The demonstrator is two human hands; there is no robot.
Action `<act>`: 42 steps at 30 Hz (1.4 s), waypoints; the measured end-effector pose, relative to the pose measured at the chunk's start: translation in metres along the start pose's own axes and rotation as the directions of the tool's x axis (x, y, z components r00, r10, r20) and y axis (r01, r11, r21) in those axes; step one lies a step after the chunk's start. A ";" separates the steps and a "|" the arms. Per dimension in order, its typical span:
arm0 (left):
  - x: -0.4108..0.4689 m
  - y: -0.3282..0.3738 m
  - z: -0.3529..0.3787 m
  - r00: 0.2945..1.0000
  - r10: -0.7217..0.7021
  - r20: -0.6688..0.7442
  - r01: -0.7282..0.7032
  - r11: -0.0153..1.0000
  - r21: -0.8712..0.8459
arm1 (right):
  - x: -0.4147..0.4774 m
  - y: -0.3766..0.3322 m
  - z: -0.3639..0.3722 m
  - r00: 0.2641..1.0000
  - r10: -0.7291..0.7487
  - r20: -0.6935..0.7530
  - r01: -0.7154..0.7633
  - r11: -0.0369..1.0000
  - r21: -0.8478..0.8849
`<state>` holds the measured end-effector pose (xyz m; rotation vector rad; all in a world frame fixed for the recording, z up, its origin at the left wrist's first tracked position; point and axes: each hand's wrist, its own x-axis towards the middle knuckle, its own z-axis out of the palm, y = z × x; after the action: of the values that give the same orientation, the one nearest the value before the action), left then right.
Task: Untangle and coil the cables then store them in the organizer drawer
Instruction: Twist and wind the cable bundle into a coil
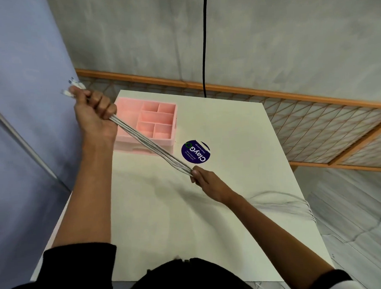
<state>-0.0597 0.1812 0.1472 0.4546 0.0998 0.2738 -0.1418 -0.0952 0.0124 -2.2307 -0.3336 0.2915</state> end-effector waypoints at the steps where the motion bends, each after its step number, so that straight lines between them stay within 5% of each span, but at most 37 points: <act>1: -0.001 -0.003 -0.001 1.000 -0.002 -0.006 0.003 1.000 0.019 | 0.002 0.000 -0.001 0.999 0.044 -0.004 -0.044 0.999 0.022; 8: -0.006 -0.013 -0.012 0.999 -0.031 -0.032 0.032 0.998 0.055 | -0.002 -0.002 -0.008 0.962 0.202 0.185 -0.252 0.915 0.314; 15: -0.002 0.004 -0.017 0.998 0.016 -0.055 -0.017 1.000 -0.019 | -0.038 0.051 -0.017 0.926 0.356 -0.127 -0.372 0.918 -0.139; 21: -0.007 -0.016 -0.014 0.998 -0.018 -0.053 0.021 0.998 0.056 | -0.037 0.066 -0.029 0.885 0.435 -0.165 -0.417 0.899 0.133; 27: -0.003 0.003 -0.014 0.998 0.049 -0.039 -0.051 0.998 -0.036 | -0.066 0.105 -0.037 0.802 0.536 -0.263 -0.593 0.764 -0.254; 34: -0.004 -0.003 -0.020 0.999 0.023 -0.048 -0.023 1.000 -0.003 | -0.081 0.126 -0.054 0.754 0.609 -0.246 -0.617 0.785 0.052; 42: -0.002 0.012 -0.023 0.995 0.070 -0.064 -0.071 0.997 -0.019 | -0.111 0.166 -0.064 0.698 0.604 -0.385 -0.688 0.714 -0.126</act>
<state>-0.0678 0.2005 0.1317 0.4284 0.1431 0.3585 -0.2020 -0.2796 -0.0670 -2.5434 0.6710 0.2595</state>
